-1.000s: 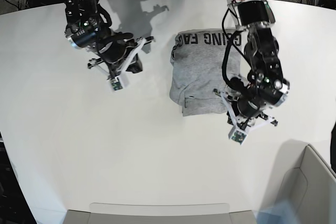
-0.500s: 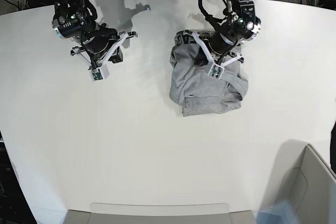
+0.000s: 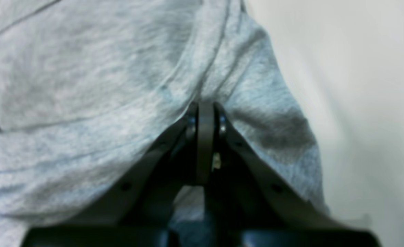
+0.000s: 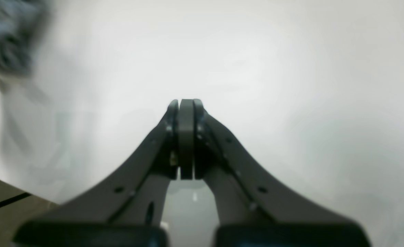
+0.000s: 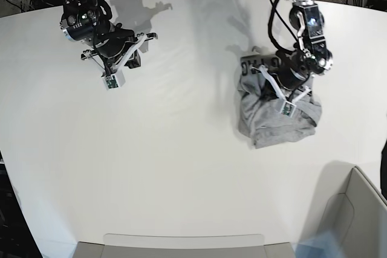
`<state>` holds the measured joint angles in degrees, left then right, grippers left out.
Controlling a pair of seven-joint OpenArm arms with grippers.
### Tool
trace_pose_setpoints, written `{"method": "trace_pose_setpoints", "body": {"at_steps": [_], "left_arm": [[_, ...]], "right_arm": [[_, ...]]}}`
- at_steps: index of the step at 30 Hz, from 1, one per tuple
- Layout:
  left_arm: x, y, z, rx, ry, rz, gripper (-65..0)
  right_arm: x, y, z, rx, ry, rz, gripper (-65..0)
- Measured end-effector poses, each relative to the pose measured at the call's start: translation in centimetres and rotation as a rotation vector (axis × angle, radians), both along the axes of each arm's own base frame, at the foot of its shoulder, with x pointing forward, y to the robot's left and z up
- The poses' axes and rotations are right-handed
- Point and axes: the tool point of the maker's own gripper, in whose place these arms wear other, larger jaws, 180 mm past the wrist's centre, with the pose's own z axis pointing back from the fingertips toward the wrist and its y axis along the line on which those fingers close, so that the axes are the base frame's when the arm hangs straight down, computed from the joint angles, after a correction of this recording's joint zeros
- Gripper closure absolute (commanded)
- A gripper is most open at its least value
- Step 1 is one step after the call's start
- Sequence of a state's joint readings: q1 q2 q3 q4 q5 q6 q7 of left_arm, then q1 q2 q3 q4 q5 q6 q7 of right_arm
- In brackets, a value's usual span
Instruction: Fold the T-shirt properly
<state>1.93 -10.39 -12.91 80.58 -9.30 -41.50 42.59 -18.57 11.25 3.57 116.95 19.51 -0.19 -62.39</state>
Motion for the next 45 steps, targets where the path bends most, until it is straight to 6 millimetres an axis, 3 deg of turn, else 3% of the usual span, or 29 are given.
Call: {"method": "trace_pose_setpoints", "body": {"at_steps": [4,10,17,21,24,27,31,34,38,45], "left_arm": [[0.4,3.6,-0.6,0.005,-0.056,0.033,0.0],[2.0,6.8,-0.8,-0.034,-0.092,0.057,0.0],[2.6,10.7,-0.2,0.082,-0.071,0.089,0.0],[2.9,11.7,2.1,0.212,-0.079,0.048,0.0],[1.8,12.5,3.9,0.285,-0.095,0.045,0.0],[1.8,13.4,7.3,0.343,-0.174,0.065,0.0],[2.4,13.0,11.9,0.371,-0.312,0.09,0.0],[0.2,12.2,13.4,0.387,-0.329,0.113,0.0],[-4.2,12.8,13.2,0.426,-0.262,0.192,0.0],[-12.7,11.7,8.0,0.377,-0.051,0.244,0.0]], "right_arm": [[0.2,0.1,0.1,0.001,-0.006,0.003,0.0],[0.0,0.3,0.0,0.005,0.0,0.007,0.0],[0.3,0.4,0.2,0.006,-0.008,0.011,0.0],[0.0,2.1,0.3,0.023,-0.007,0.062,0.0],[0.2,2.8,0.5,0.029,-0.016,0.083,0.0],[0.6,2.8,0.8,0.023,-0.028,0.088,0.0],[0.8,3.1,1.2,0.034,-0.05,0.091,0.0],[0.2,3.6,1.1,0.042,-0.086,0.116,0.0],[-4.3,4.4,-1.1,0.045,-0.024,0.189,0.0],[-10.6,5.2,-2.5,0.14,0.022,0.138,0.0]]}}
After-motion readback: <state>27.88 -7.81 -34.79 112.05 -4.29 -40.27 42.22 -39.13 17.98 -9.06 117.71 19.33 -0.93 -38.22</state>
